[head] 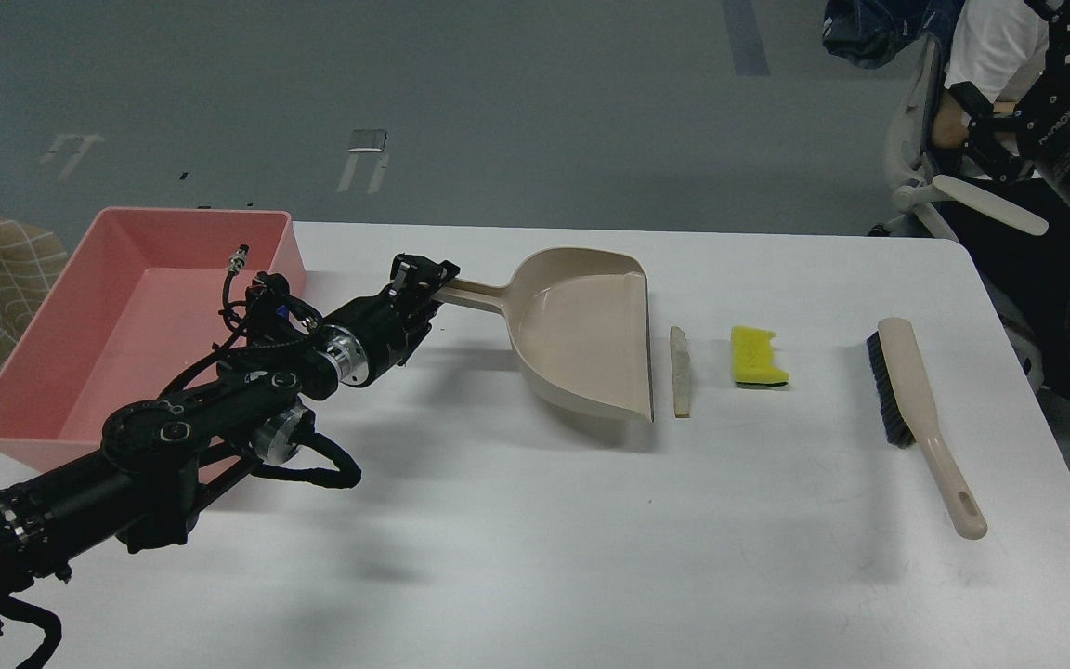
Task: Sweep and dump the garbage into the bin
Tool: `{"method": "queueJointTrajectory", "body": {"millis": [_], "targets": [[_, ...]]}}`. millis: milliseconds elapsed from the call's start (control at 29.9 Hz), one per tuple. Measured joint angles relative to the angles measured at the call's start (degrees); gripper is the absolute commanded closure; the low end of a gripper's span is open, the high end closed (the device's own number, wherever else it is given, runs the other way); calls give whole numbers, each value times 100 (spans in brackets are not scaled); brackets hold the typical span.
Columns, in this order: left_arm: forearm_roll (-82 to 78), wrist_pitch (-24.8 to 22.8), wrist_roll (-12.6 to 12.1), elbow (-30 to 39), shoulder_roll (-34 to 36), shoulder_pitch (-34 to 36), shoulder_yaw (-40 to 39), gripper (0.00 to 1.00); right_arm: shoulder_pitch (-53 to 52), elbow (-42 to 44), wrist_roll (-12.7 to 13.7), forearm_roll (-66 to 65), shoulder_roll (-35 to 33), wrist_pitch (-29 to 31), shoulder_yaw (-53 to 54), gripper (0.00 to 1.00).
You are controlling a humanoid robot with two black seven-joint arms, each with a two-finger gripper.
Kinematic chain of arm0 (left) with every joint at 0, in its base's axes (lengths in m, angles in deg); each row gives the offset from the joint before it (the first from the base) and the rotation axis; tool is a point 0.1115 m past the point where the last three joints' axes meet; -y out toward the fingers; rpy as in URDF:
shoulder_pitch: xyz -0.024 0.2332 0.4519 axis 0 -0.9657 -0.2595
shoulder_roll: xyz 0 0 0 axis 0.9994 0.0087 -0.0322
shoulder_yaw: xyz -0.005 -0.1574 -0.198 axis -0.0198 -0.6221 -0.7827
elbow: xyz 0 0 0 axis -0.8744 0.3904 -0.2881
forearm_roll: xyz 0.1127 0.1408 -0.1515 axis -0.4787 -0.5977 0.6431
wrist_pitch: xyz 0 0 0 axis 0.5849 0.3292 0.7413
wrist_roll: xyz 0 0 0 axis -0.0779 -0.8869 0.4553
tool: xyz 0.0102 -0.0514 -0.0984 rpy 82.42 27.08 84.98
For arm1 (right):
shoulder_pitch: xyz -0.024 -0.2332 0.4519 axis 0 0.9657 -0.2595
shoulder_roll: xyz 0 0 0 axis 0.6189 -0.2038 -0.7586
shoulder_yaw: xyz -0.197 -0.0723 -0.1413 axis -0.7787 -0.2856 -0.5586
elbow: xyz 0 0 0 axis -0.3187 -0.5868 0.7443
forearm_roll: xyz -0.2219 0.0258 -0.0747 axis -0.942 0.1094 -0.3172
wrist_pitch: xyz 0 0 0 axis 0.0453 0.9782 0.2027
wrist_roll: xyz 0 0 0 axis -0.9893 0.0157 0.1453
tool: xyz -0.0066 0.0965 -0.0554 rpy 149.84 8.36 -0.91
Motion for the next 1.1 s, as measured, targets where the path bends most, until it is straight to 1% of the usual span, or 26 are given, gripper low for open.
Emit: {"method": "queueJointTrajectory", "body": {"millis": [167, 268, 435, 568, 702, 903, 970, 1104], "targets": [[-2, 8, 11, 6, -18, 8, 11, 82, 30, -1077, -18, -1829, -1023, -68, -457, 0], [-5, 8, 31, 9, -59, -15, 25, 82, 58, -1610, -56, -2693, -1476, -72, -526, 0], [-8, 5, 162, 8, -63, -55, 43, 82, 86, -2222, -86, -3097, -2250, 12, -631, 0], [-8, 1, 189, 3, -42, -74, 43, 81, 82, -2631, -114, -3113, -2858, 37, -885, 0], [-3, -6, 191, 4, -35, -88, 24, 80, 78, -2959, -213, -3127, -3047, 38, -1112, 1], [8, -17, 202, 8, -28, -92, -5, 80, 456, -3526, -198, -3147, -3244, 41, -1557, 2], [9, -17, 202, 7, -24, -92, -6, 80, 733, -3560, -107, -3166, -3262, 39, -1581, 2], [10, -3, 203, 5, -17, -103, -8, 80, 1237, -3559, 195, -3189, -3232, 37, -1590, 5]]}}
